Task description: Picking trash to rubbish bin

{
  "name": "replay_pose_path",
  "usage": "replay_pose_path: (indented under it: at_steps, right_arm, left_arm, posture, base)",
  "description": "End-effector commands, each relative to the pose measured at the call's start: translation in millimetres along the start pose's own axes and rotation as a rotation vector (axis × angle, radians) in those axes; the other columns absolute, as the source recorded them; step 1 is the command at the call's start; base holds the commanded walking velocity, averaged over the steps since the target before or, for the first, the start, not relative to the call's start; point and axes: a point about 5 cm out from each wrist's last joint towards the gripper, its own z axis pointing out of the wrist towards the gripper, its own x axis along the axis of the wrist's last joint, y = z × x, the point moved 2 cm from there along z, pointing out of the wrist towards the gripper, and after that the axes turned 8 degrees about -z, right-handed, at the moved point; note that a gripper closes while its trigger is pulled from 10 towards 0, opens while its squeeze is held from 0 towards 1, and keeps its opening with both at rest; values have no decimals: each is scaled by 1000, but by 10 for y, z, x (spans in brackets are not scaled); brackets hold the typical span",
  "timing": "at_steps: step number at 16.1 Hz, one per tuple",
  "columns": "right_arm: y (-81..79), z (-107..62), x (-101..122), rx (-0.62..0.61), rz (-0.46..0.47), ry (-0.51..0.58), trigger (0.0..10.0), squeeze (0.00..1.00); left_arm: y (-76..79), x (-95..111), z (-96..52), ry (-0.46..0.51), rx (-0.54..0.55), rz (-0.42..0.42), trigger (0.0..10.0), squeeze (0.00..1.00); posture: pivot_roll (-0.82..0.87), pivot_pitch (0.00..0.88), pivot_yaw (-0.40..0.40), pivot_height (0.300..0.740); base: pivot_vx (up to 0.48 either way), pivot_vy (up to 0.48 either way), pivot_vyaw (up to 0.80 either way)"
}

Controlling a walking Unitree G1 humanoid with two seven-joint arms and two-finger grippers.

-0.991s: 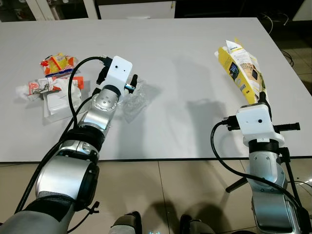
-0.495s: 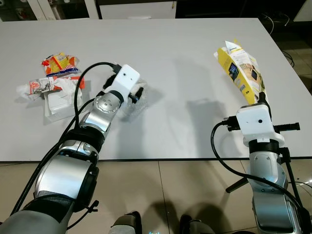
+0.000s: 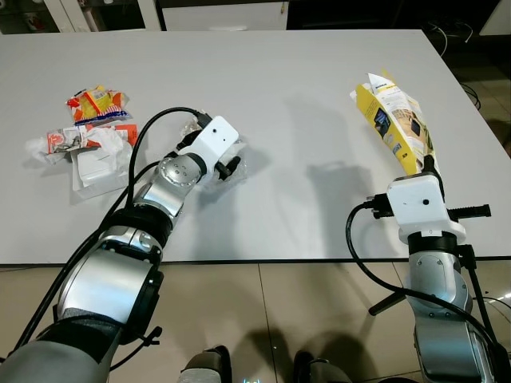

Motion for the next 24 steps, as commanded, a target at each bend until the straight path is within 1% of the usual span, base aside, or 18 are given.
replay_pose_path:
  at_steps: [1, 3, 4, 5, 6, 7, 8, 9, 10, 11, 15, 19, 24]
  right_arm:
    - [39, -15, 13, -1, -1, 6, 10000, 0]
    - [40, -17, 13, 1, -1, 6, 10000, 0]
    - [26, -25, 21, 7, 2, 6, 10000, 0]
    - [19, -30, 24, 9, 3, 6, 10000, 0]
    - [18, -33, 25, 10, 3, 6, 10000, 0]
    - [18, -34, 23, 10, 4, 5, 10000, 0]
    - [17, -41, 17, 11, 6, 2, 10000, 0]
    - [14, -46, 18, 12, 7, 0, 10000, 0]
    - [11, -49, 22, 13, 8, 0, 10000, 0]
    - [9, -55, 18, 15, 8, -1, 10000, 0]
    - [13, -60, 9, 14, 10, -5, 10000, 0]
    - [18, -69, 0, 13, 8, -8, 10000, 0]
    - [23, -72, -1, 11, 6, -10, 10000, 0]
  left_arm:
    - [-32, 12, 0, -10, 6, 36, 10000, 0]
    - [7, -60, -2, -31, -12, 49, 10000, 0]
    - [82, -203, -11, -67, -31, 102, 10000, 0]
    - [119, -282, -20, -87, -38, 131, 10000, 0]
    - [149, -347, -28, -103, -46, 150, 8314, 0]
    - [167, -382, -34, -111, -51, 157, 4667, 0]
    - [223, -501, -54, -142, -68, 188, 1804, 0]
    - [266, -588, -71, -166, -87, 218, 431, 0]
    - [295, -639, -83, -177, -99, 236, 0, 0]
    - [345, -709, -99, -192, -121, 260, 0, 0]
    - [429, -808, -126, -218, -168, 266, 0, 0]
    - [470, -825, -130, -217, -187, 268, 0, 0]
    - [474, -808, -124, -205, -178, 258, 0, 0]
  posture:
    - [102, 175, -9, 740]
    - [100, 176, -11, 740]
    - [94, 179, -13, 740]
    - [91, 179, -12, 740]
    - [91, 179, -12, 740]
    - [91, 179, -12, 740]
    - [87, 181, -11, 740]
    - [84, 181, -11, 740]
    - [84, 183, -11, 740]
    - [83, 182, -10, 740]
    - [81, 184, -8, 740]
    - [80, 184, -7, 740]
    - [70, 182, -6, 740]
  base:
    - [0, 0, 0]
    - [0, 0, 0]
    - [0, 0, 0]
    - [0, 0, 0]
    - [0, 0, 0]
    - [0, 0, 0]
    - [0, 0, 0]
    - [0, 0, 0]
    - [0, 0, 0]
    - [0, 0, 0]
    - [0, 0, 0]
    - [0, 0, 0]
    - [0, 0, 0]
